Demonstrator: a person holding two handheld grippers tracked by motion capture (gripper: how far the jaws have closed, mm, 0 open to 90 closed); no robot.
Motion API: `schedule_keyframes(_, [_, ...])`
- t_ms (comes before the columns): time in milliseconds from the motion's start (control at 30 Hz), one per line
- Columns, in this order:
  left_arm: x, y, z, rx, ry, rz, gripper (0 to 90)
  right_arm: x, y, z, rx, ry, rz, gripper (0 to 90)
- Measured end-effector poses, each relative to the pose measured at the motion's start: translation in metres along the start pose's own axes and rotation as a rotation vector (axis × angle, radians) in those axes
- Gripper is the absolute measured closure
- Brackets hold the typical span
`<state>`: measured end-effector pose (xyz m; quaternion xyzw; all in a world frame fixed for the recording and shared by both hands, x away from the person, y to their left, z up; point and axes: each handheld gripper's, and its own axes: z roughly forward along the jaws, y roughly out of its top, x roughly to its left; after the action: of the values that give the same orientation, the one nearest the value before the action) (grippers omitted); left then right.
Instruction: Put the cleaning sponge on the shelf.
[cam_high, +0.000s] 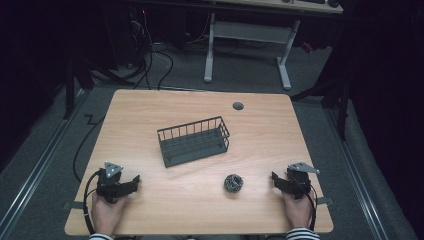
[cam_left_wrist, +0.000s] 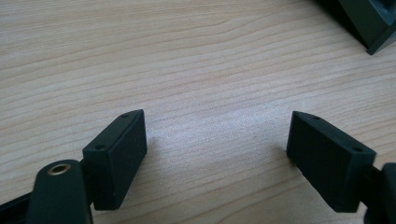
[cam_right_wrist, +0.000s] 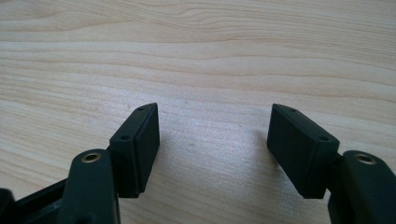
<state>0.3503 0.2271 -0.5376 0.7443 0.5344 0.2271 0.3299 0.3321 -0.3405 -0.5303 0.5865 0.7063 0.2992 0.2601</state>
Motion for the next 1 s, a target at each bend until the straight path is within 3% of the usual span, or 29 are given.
schedule_keyframes(333, [0.001, 0.001, 0.0, 0.001, -0.008, 0.009, 20.7, 0.0, 0.0, 0.0, 0.0, 0.001, 0.0, 34.5])
schedule_keyframes(467, [0.003, 0.001, 0.0, -0.01, -0.023, 0.003, 29.3, 0.0, 0.0, 0.0, 0.0, 0.001, 0.0, 34.5])
schedule_keyframes(767, [0.004, 0.005, 0.0, -0.008, -0.055, 0.011, 30.2, 0.0, 0.0, 0.0, 0.0, 0.002, -0.001, 34.5])
schedule_keyframes(1000, [0.004, 0.014, -0.005, 0.017, -0.093, -0.007, 26.3, 0.0, 0.0, 0.0, 0.001, 0.004, -0.001, 34.1])
